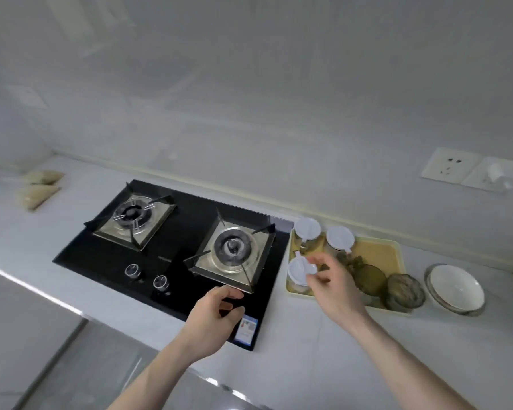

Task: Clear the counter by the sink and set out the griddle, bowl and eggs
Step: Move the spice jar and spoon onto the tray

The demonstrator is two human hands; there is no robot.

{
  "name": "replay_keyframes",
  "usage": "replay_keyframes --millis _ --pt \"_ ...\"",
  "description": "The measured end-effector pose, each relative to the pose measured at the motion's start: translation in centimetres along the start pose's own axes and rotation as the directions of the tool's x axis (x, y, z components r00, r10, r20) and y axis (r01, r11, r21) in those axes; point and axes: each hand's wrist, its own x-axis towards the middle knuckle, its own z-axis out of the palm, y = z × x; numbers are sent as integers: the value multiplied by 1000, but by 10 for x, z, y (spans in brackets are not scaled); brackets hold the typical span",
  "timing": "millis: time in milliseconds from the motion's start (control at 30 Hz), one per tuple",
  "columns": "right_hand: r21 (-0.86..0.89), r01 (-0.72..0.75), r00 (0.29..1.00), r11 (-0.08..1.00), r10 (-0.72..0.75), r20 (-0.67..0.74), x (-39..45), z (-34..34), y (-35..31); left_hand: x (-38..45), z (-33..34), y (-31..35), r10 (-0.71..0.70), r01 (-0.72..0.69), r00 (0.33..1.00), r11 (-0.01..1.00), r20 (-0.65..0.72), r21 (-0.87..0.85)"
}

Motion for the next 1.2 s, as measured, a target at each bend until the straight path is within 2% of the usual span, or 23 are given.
replay_keyframes --millis 67,133,267,400,533,933,1200 --pt "-45 84 974 995 -72 213 -7 52 -30 -23 -37 -24 -7 10 996 999 -85 36" --pt "-55 135 924 989 -106 367 -13 99 -58 -46 -75 -46 -24 33 983 998 -185 47" --pt "-86 269 810 959 -177 560 -28 188 -111 -98 -151 -97 -97 101 924 995 -370 -10" --pt "-110 388 737 915 -236 633 -36 246 -146 -134 -199 -133 -130 130 861 991 -491 -35" --pt "-70 432 665 899 -265 699 -50 303 -183 -170 -235 -170 -161 143 803 987 -574 -76" --pt "-31 491 515 871 -261 816 -61 442 -257 -211 -324 -253 -265 190 694 964 -669 -185" --pt "-4 449 457 893 -226 860 -40 562 -288 -195 -405 -315 -311 244 672 950 -672 -196"
